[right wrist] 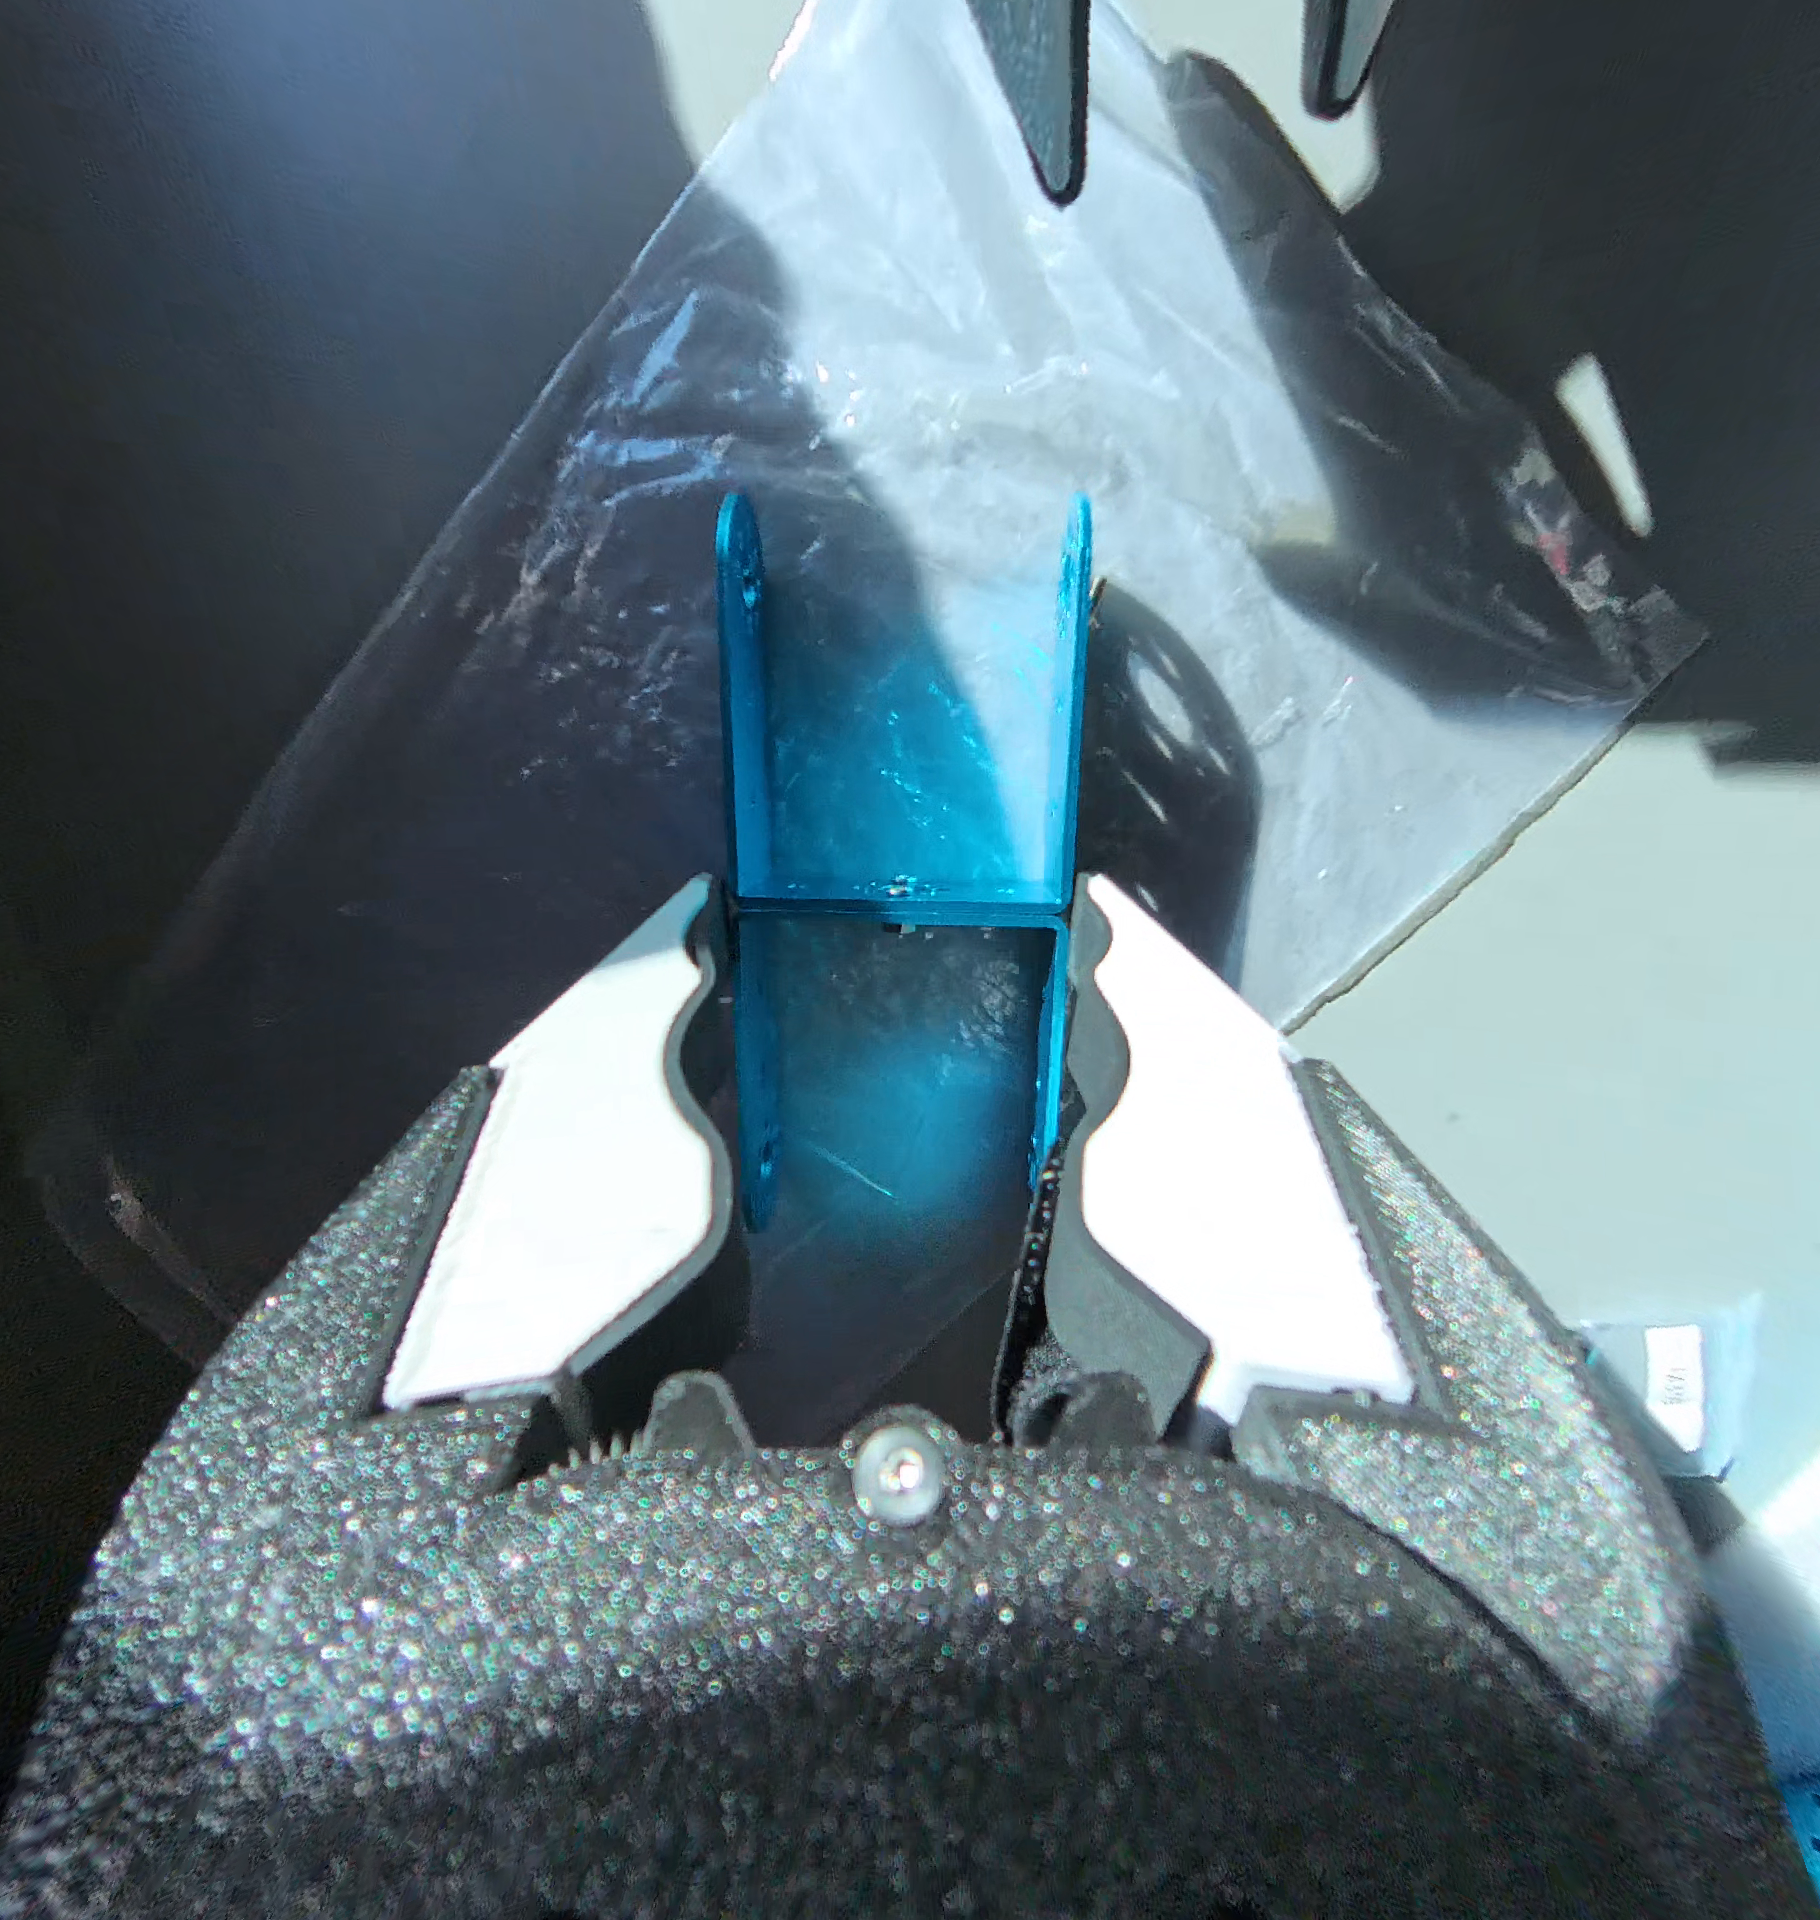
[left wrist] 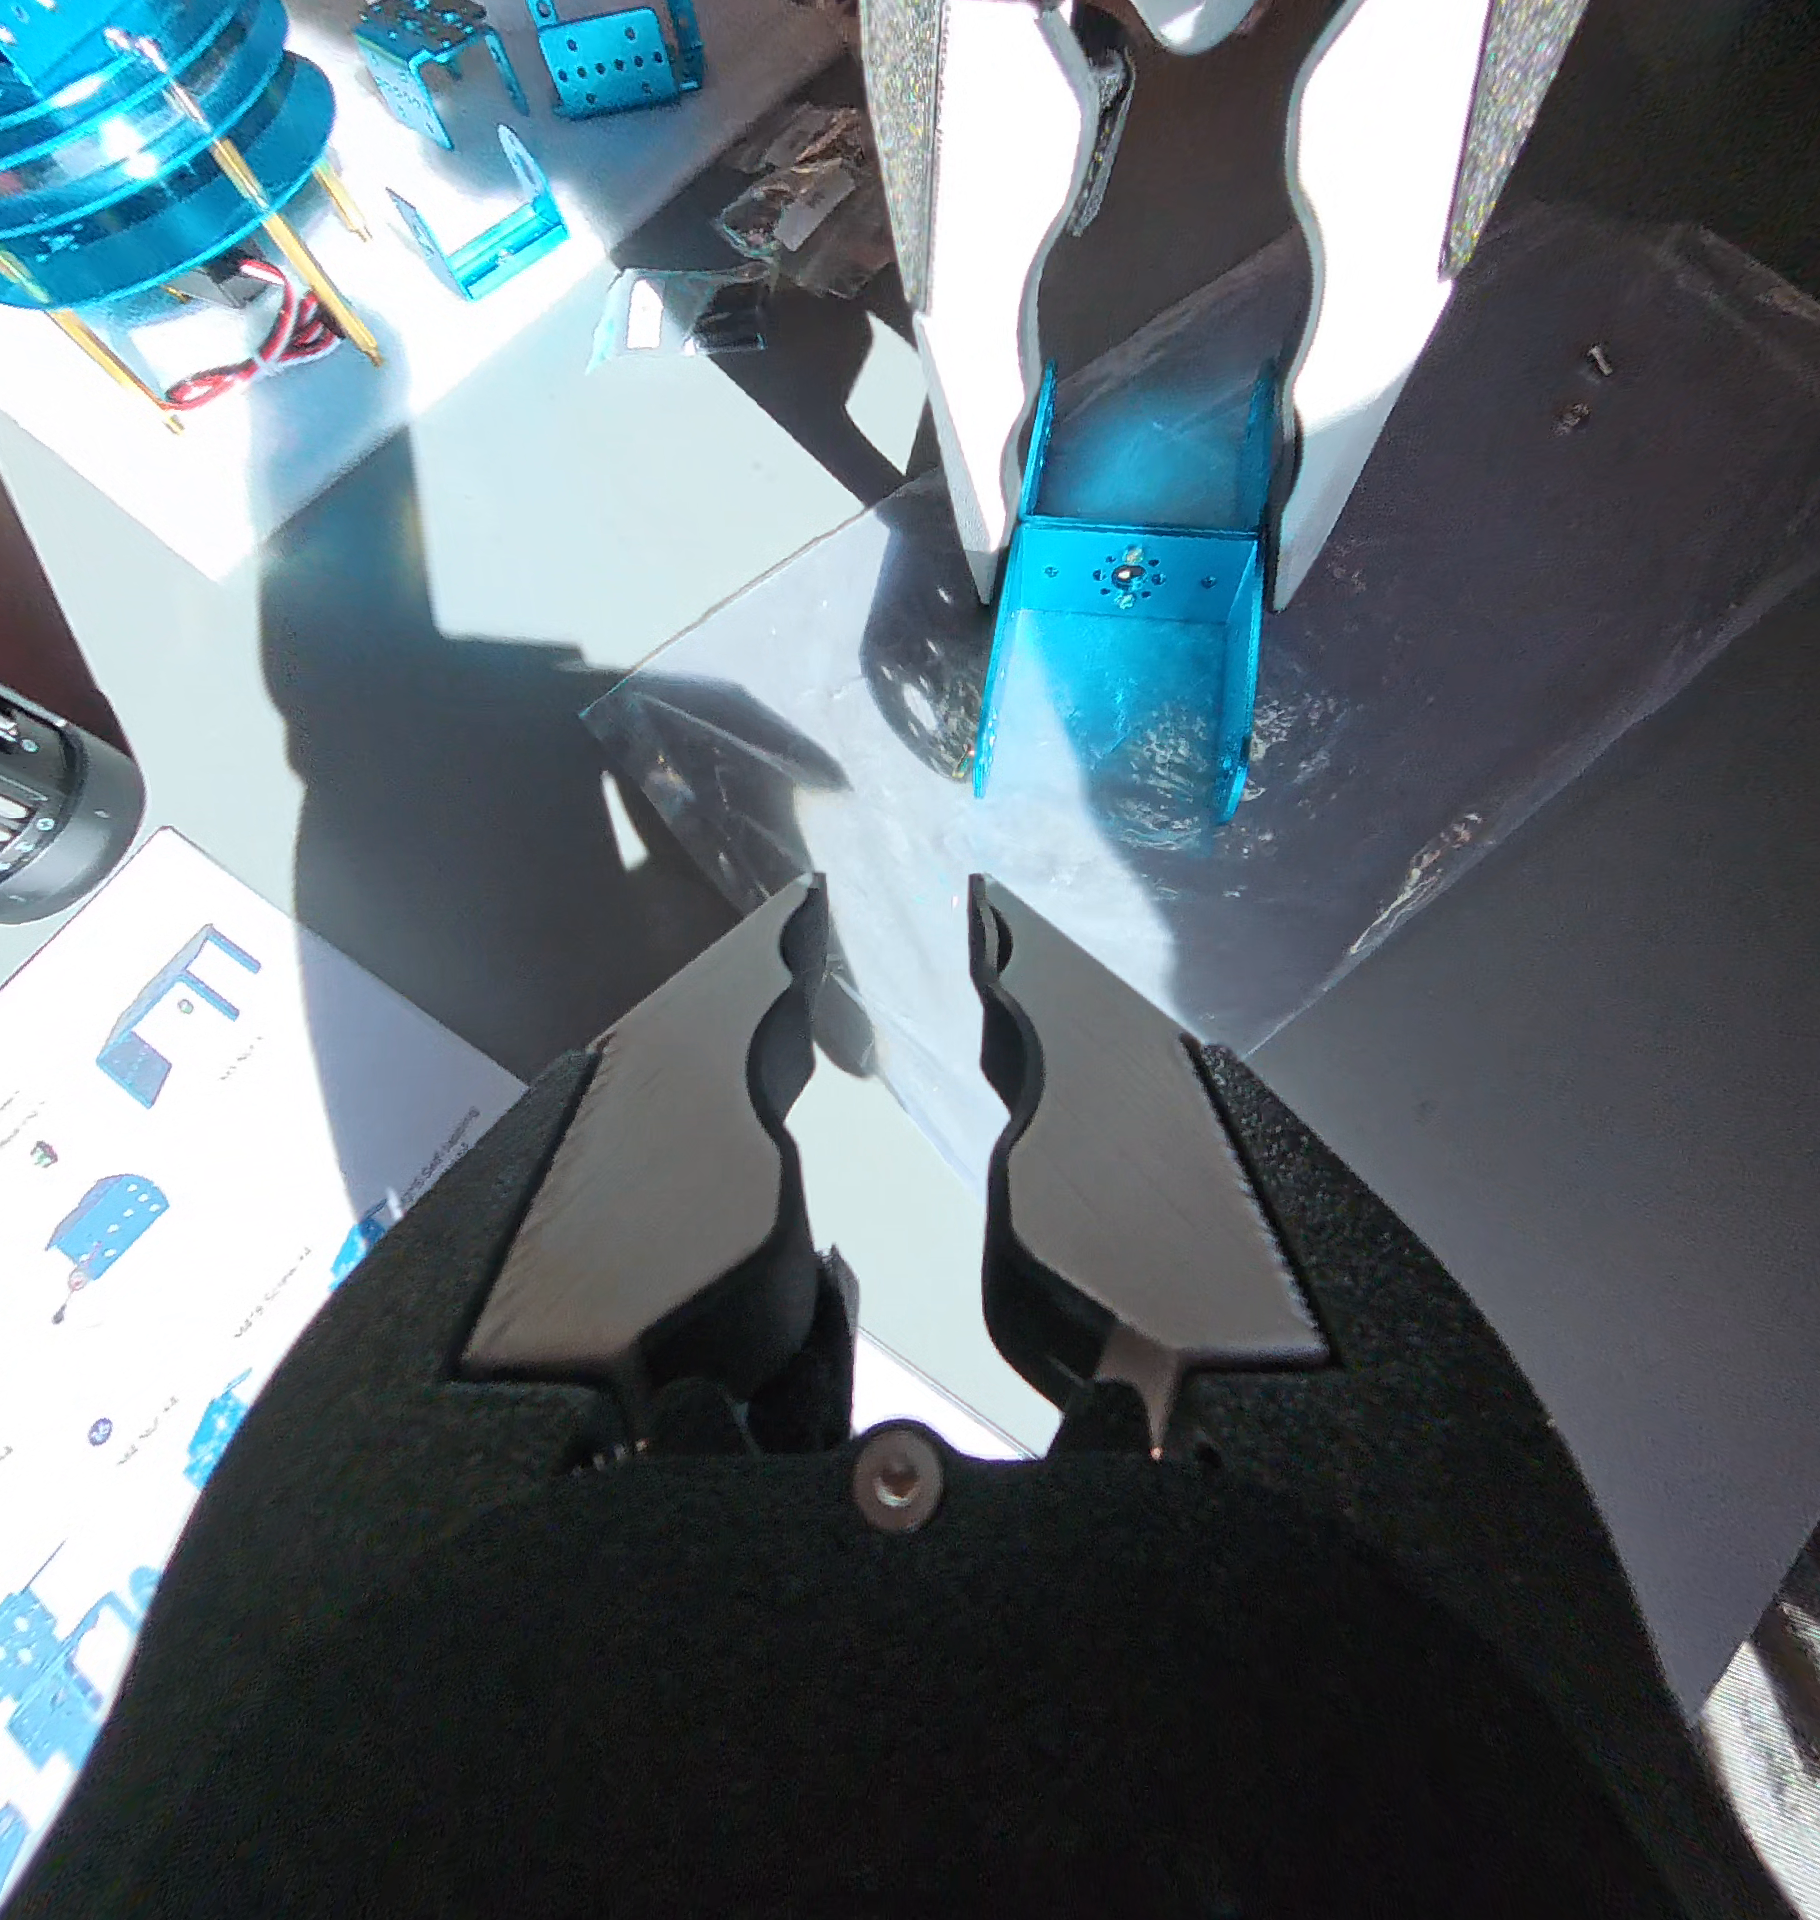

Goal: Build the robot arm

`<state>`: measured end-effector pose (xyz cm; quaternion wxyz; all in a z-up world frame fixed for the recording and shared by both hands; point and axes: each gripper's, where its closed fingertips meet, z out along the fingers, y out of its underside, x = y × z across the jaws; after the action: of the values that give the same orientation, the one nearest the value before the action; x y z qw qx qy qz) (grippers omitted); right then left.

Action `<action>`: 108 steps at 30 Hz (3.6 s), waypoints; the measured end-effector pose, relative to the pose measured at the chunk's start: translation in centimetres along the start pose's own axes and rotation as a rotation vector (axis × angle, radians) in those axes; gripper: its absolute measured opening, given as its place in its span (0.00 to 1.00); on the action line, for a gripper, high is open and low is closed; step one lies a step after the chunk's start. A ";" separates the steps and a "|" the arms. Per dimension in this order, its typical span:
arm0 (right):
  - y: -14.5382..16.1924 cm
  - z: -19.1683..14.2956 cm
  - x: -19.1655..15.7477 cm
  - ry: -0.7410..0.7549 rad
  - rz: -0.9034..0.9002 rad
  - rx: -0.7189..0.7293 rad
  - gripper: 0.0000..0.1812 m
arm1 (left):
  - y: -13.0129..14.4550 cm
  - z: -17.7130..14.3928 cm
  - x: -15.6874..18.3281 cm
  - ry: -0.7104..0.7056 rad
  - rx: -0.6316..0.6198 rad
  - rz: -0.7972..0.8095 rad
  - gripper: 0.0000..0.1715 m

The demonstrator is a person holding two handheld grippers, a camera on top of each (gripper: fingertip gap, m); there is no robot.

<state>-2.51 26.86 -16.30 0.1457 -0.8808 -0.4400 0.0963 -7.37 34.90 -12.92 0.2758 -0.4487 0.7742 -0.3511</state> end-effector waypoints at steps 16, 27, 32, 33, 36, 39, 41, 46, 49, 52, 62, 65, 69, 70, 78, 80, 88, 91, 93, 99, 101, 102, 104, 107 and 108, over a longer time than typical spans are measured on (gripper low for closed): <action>4.8 -5.2 4.4 0.208 0.172 0.316 0.35 | -1.0 5.1 2.3 0.254 -0.160 0.208 0.11; 5.1 -5.9 4.6 0.193 0.183 0.342 0.35 | 0.0 3.0 4.0 0.342 -0.143 0.134 0.10; 4.7 -5.6 4.2 0.186 0.169 0.336 0.35 | 0.0 2.9 3.0 0.282 -0.112 0.075 0.13; 4.7 -5.6 4.1 0.186 0.165 0.331 0.34 | 0.1 3.0 3.2 0.294 -0.119 0.066 0.13; 4.5 -5.6 3.9 0.191 0.154 0.325 0.35 | -0.3 3.4 3.6 0.285 -0.116 0.062 0.13; 4.2 -5.8 3.7 0.190 0.148 0.333 0.35 | -1.4 4.1 3.6 0.233 -0.078 0.050 0.16; 4.1 -5.9 3.7 0.194 0.146 0.336 0.35 | -1.7 4.9 2.6 0.153 -0.082 0.043 0.16; 4.0 -6.2 3.4 0.196 0.141 0.334 0.35 | -1.2 5.3 1.7 0.106 -0.109 -0.010 0.17; 4.0 -6.2 3.3 0.197 0.134 0.326 0.35 | -0.4 4.8 2.3 0.090 -0.129 0.010 0.17; 4.0 -6.1 3.2 0.195 0.134 0.321 0.35 | 0.2 3.6 2.6 0.074 -0.150 0.029 0.17; 3.4 -6.2 3.5 0.219 0.135 0.354 0.35 | -0.6 1.4 2.8 -0.089 -0.029 -0.319 0.16; 2.7 -6.4 3.9 0.264 0.121 0.379 0.35 | -0.1 2.4 3.3 -0.161 -0.041 -0.400 0.13; 2.1 -5.9 3.8 0.305 0.090 0.350 0.35 | -0.7 2.6 3.6 -0.270 -0.019 -0.462 0.13; 2.0 -5.7 3.7 0.300 0.088 0.353 0.35 | -0.7 2.6 3.6 -0.296 -0.020 -0.478 0.13; 1.1 -5.8 3.0 0.244 0.111 0.426 0.35 | 0.6 3.3 4.0 -0.444 -0.126 -0.599 0.12; 1.1 -5.7 3.1 0.238 0.118 0.432 0.35 | 0.6 3.4 3.8 -0.454 -0.123 -0.639 0.11; 1.5 -5.0 3.3 0.229 0.116 0.412 0.35 | 0.6 3.5 3.0 -0.421 -0.141 -0.665 0.07; 2.2 -4.4 3.3 0.271 0.071 0.333 0.35 | 0.7 3.5 2.9 -0.411 -0.161 -0.641 0.09; 2.3 -4.3 3.3 0.287 0.050 0.310 0.35 | 0.6 3.6 2.7 -0.399 -0.150 -0.648 0.09; 2.3 -3.7 2.9 0.255 0.052 0.303 0.35 | 0.7 3.6 2.2 -0.382 -0.143 -0.667 0.05; 2.5 -3.3 2.8 0.242 0.055 0.299 0.35 | 0.9 3.5 2.0 -0.388 -0.147 -0.654 0.01; 2.5 -3.2 2.8 0.238 0.057 0.299 0.35 | 0.9 3.5 2.0 -0.385 -0.143 -0.648 0.01; 2.5 -3.1 2.8 0.232 0.057 0.307 0.35 | 1.0 3.5 2.0 -0.381 -0.141 -0.627 0.01; 2.2 -3.4 2.6 0.224 0.050 0.325 0.35 | 1.0 3.4 2.2 -0.362 -0.165 -0.534 0.00; 2.1 -3.5 2.6 0.227 0.043 0.332 0.35 | 0.9 3.5 2.3 -0.341 -0.167 -0.505 0.00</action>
<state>1.68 27.13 -13.86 0.3356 -0.8590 -0.3801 0.0705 -6.29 32.16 -16.00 0.2682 -0.7002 0.6070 -0.2633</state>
